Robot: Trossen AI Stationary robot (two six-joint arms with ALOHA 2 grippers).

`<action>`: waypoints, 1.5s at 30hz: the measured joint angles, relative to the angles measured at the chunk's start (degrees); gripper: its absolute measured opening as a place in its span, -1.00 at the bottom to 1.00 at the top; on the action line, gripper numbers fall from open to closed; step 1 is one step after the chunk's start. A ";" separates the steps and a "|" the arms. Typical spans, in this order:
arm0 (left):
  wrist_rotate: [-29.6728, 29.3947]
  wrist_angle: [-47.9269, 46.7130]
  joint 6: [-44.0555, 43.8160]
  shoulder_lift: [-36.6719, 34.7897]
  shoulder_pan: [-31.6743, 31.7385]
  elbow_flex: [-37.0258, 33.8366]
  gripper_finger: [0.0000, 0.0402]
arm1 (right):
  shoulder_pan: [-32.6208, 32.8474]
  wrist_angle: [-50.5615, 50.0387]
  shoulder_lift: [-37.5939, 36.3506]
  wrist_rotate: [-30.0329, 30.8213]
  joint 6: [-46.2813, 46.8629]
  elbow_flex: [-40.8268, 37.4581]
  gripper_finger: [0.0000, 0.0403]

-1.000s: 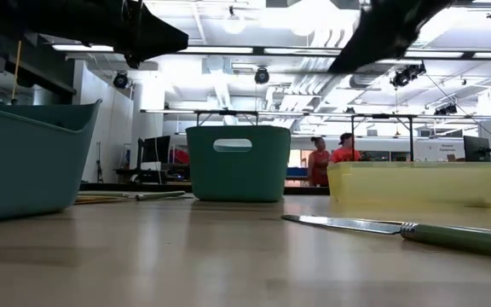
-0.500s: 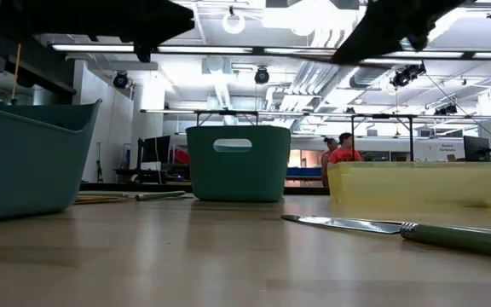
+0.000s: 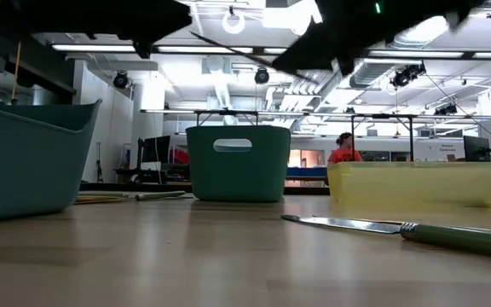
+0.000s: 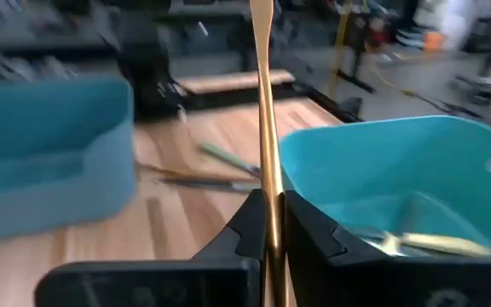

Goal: Sort silverware by color (type)
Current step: Put the gold knife into the right blue bin

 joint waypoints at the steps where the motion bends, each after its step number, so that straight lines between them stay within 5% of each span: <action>1: 0.62 -1.48 -0.01 -1.36 -0.01 -0.02 -0.49 | -1.02 6.34 0.00 -2.20 -0.29 -3.37 -0.92; 5: 0.97 -6.47 0.00 -6.44 -0.02 -0.03 -0.49 | -3.18 29.21 -0.11 -5.56 -0.02 -14.18 -0.92; 11: -0.51 -3.63 1.21 -5.08 0.06 -0.01 -0.49 | -3.65 45.47 -0.20 -7.52 -6.40 -17.75 -0.92; 19: -0.52 7.70 1.09 7.06 0.07 -0.03 -0.49 | -4.18 48.27 -0.22 -15.05 -14.15 -14.27 -0.92; 33: -0.54 8.63 1.42 7.45 0.20 -0.03 -0.49 | -3.50 47.53 -0.43 -15.22 -13.40 -14.23 -0.92; 37: -0.57 8.28 2.00 7.45 0.20 -0.03 -0.49 | 0.46 35.10 -3.96 -10.07 -13.50 -11.13 -0.92; 45: -1.44 7.97 2.50 7.45 0.20 -0.03 -0.49 | 11.41 -34.88 -11.49 -6.06 10.48 10.99 -0.92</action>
